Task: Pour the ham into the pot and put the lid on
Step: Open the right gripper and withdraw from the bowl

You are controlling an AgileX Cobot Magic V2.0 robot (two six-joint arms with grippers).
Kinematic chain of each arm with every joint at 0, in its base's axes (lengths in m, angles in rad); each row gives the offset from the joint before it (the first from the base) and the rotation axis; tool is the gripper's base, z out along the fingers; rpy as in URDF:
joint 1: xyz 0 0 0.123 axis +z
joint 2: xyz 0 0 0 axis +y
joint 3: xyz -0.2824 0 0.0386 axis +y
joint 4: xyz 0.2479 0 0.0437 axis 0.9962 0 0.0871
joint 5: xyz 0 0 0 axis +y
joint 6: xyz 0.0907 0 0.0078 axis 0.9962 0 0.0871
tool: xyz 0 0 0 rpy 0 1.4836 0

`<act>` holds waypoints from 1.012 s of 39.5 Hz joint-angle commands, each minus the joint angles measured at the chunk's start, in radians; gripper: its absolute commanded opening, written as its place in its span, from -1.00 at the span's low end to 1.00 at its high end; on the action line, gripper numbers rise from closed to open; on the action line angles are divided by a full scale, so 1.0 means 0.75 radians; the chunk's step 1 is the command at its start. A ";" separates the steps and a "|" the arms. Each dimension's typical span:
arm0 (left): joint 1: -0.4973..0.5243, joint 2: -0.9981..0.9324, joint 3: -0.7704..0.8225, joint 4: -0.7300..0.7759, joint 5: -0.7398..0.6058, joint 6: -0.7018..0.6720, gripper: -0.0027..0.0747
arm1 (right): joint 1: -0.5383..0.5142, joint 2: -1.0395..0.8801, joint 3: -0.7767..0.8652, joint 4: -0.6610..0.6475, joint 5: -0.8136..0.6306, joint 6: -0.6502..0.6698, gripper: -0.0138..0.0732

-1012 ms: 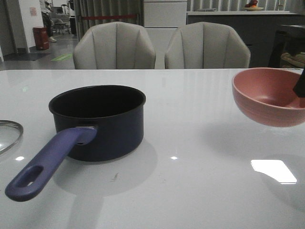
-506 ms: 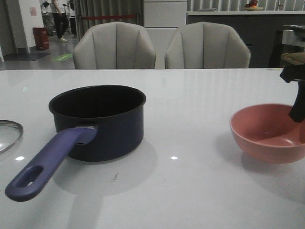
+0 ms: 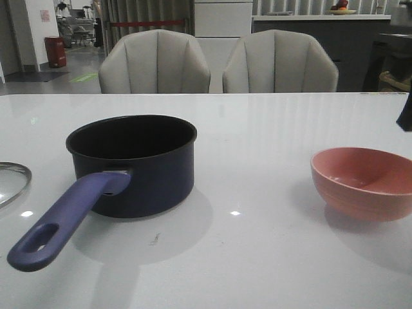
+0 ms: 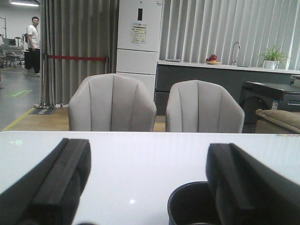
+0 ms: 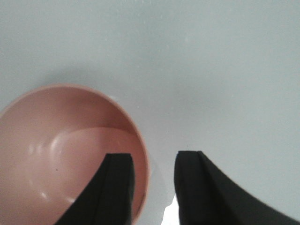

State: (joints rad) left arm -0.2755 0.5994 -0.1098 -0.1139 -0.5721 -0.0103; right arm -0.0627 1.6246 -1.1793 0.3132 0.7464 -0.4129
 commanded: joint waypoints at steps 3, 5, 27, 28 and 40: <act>-0.009 0.002 -0.035 -0.003 -0.105 -0.004 0.49 | -0.006 -0.233 -0.035 0.011 -0.043 -0.020 0.12; -0.009 0.002 -0.035 -0.003 -0.105 -0.004 0.49 | 0.006 -0.306 -0.019 0.014 -0.059 -0.020 0.12; -0.009 0.002 -0.035 -0.003 -0.105 -0.004 0.50 | 0.397 -1.096 0.592 0.031 -0.698 -0.020 0.11; -0.009 0.002 -0.035 -0.003 -0.105 -0.004 0.49 | 0.409 -1.128 0.636 0.033 -0.727 -0.020 0.11; -0.009 0.002 -0.035 -0.003 -0.105 -0.004 0.49 | 0.466 -1.633 1.033 0.083 -0.911 -0.020 0.11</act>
State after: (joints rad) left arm -0.2755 0.5994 -0.1098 -0.1139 -0.5721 -0.0103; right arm 0.2836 0.4828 -0.4323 0.3461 0.1626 -0.4178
